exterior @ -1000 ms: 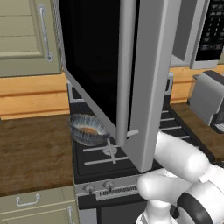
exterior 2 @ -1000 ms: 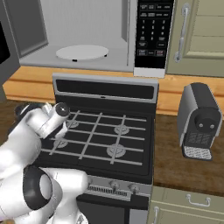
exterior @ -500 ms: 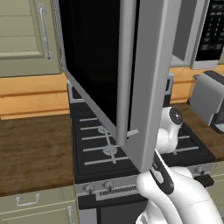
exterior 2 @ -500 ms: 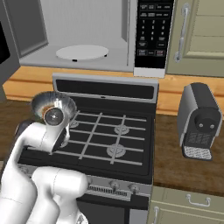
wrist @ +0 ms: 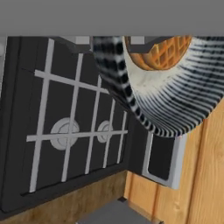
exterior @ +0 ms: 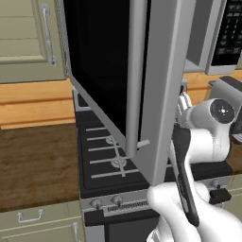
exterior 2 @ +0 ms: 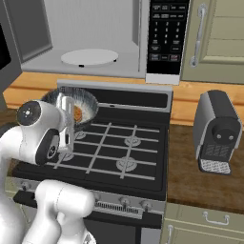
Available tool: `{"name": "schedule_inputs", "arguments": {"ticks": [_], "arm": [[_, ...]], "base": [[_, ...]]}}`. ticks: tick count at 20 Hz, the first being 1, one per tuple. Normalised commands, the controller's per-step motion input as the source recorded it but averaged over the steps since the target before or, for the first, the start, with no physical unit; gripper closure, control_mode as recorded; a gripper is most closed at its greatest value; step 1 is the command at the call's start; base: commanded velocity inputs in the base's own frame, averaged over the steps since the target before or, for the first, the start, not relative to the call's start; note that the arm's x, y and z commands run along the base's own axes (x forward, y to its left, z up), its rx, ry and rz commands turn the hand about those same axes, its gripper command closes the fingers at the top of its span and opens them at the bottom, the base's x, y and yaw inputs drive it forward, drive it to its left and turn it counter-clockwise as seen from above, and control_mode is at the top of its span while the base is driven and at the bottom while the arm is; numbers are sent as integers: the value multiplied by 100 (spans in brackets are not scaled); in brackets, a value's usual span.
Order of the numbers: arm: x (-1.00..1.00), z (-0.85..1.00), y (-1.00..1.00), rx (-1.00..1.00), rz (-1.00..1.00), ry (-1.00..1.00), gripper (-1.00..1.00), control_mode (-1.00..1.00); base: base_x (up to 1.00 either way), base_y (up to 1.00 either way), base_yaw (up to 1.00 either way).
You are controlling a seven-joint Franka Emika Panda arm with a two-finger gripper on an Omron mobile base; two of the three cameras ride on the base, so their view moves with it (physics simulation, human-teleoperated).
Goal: Open the microwave, place the bowl with waffle inside the microwave, then close the microwave door and turn it on.
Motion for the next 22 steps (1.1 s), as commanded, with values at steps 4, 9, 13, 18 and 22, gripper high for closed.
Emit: {"name": "schedule_inputs", "arguments": {"ticks": [4, 9, 13, 18, 22], "arm": [[-78, 100, -1, -10, 0, 0, 100, -100], [-9, 100, 5, -8, 5, 0, 100, -100], [17, 57, 8, 0, 13, 1, 100, -100], [-1, 35, 0, 1, 1, -21, 100, -100], [29, 49, 0, 4, 0, -36, 100, -100]], "base": [[0, 0, 0], [0, 0, 0], [0, 0, 0], [0, 0, 0], [0, 0, 0]]}}
